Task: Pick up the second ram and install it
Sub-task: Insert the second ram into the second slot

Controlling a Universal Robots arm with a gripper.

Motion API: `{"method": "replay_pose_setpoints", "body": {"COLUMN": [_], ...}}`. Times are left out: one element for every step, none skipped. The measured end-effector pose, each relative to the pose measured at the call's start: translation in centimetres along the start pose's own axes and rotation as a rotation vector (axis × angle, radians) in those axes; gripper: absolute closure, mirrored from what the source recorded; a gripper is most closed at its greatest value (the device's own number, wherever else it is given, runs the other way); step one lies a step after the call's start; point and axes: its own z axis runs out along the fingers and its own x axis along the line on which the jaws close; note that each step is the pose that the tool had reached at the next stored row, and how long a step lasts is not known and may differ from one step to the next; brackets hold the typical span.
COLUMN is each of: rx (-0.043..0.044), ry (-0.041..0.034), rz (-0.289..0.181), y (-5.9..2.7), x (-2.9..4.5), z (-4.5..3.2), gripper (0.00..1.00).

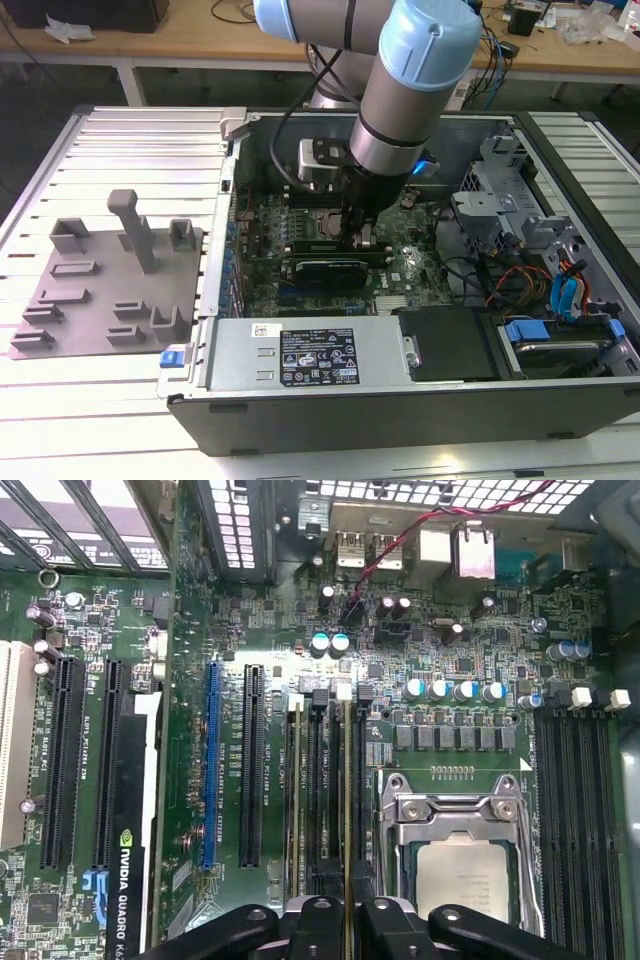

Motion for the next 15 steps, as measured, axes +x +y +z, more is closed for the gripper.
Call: {"method": "replay_pose_setpoints", "body": {"rx": [0.0001, 0.0004, 0.0001, 0.0001, 0.0001, 0.0001, 0.0001, 0.0003, 0.0003, 0.0003, 0.0223, 0.0673, 0.1098, 0.1141, 0.1141], "ry": [-0.0004, -0.0009, -0.0002, -0.0001, -0.0001, 0.0006, 0.0038, 0.0087, 0.0106, 0.0107, 0.0116, 0.0121, 0.0126, 0.0123, 0.0126], "rz": [0.000, 0.000, 0.000, 0.000, 0.000, 0.000, 0.001, 0.001, 0.001, 0.001, 0.000, -0.005, -0.008, -0.009, -0.009], "y": [0.00, -0.01, 0.00, 0.08, 0.15, 0.20, 0.32, 0.45, 0.49, 0.49, 0.50, 0.49, 0.50, 0.50, 0.51], "x": [-0.01, -0.01, 0.00, -0.06, -0.16, -0.25, -0.48, -0.72, -0.80, -0.81, -0.80, -0.80, -0.80, -0.80, -0.80], "z": [0.02, 0.05, 0.02, -0.58, -1.20, -1.62, -2.54, -3.58, -3.87, -3.89, -3.91, -3.90, -3.88, -3.87, -3.88], "gripper": [0.89, 0.88, 0.81, 0.81, 0.81, 0.81, 0.81, 0.82, 0.92, 0.92, 0.92, 0.92, 0.92, 0.92, 0.92]}}
